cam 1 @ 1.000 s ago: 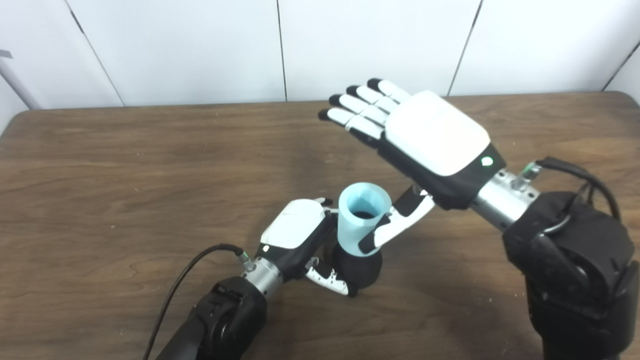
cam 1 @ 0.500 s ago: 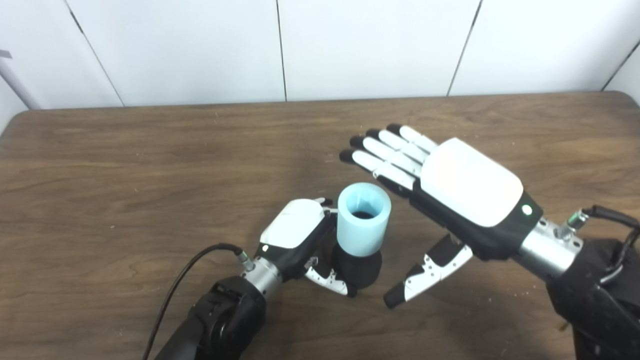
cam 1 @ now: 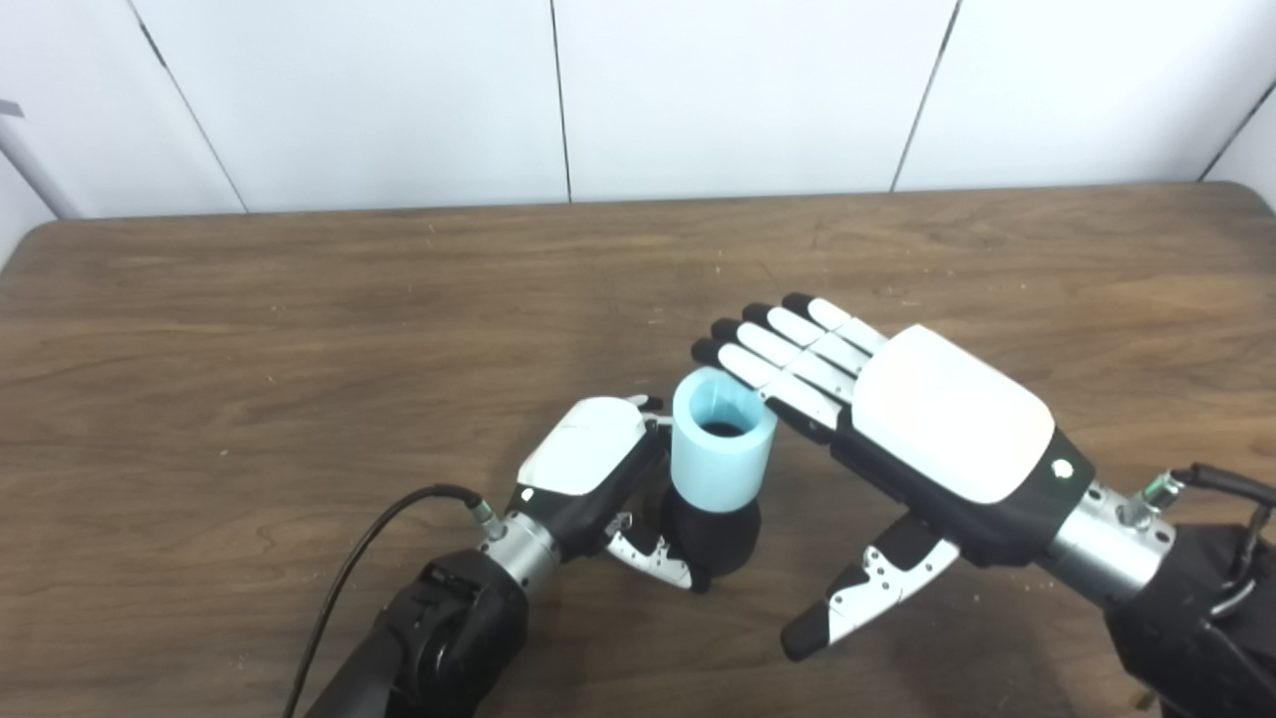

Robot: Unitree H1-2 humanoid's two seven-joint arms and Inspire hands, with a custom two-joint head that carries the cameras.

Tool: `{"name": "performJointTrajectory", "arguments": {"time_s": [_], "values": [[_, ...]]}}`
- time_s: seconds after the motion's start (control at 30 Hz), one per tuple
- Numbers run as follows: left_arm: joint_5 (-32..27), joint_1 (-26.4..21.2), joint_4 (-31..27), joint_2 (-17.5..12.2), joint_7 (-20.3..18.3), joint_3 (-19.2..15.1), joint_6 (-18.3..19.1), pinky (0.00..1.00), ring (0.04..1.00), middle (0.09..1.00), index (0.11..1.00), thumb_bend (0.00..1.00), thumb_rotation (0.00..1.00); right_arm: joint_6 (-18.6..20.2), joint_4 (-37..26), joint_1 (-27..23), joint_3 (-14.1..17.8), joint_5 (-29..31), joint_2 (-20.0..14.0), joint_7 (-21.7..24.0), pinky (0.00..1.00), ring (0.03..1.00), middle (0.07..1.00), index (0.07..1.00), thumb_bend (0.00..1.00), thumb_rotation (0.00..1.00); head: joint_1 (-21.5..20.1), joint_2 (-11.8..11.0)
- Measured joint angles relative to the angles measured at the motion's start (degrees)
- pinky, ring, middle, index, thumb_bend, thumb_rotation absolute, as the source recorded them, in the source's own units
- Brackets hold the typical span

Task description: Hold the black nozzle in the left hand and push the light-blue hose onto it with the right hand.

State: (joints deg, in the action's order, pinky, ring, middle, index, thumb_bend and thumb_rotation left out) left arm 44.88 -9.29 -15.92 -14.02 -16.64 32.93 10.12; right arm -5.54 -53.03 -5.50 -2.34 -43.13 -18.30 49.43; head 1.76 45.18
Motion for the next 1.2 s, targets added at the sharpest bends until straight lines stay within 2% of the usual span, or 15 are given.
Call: {"name": "performJointTrajectory", "arguments": {"time_s": [0.13,0.4,0.87,1.2], "values": [[0.01,0.01,0.0,0.0,0.0,0.01,0.0,0.89,0.637,0.478,0.493,0.52,0.0,-1.62,0.0,0.52,-0.32,-1.08,1.37,0.01,1.0,1.0,1.0,1.0,0.71,1.0,0.0,0.09],[0.0,-0.07,0.0,-0.13,-0.01,0.09,0.0,0.89,0.638,0.478,0.493,0.52,0.0,-2.1,0.0,0.13,-1.11,-1.76,2.53,0.24,1.0,1.0,1.0,1.0,0.71,1.0,-0.09,0.09],[0.0,-0.24,-0.08,-0.35,-0.24,0.19,0.05,0.9,0.64,0.499,0.482,0.52,0.0,-2.89,0.0,1.31,-2.03,-2.77,2.82,0.42,1.0,1.0,1.0,0.973,0.74,1.0,-0.09,0.44],[0.0,-0.31,-0.16,-0.42,-0.44,0.22,0.05,0.9,0.639,0.49,0.486,0.52,0.0,-2.47,-0.01,1.32,-3.01,-4.53,3.24,2.66,1.0,1.0,1.0,0.965,0.75,1.0,0.0,0.62]]}}
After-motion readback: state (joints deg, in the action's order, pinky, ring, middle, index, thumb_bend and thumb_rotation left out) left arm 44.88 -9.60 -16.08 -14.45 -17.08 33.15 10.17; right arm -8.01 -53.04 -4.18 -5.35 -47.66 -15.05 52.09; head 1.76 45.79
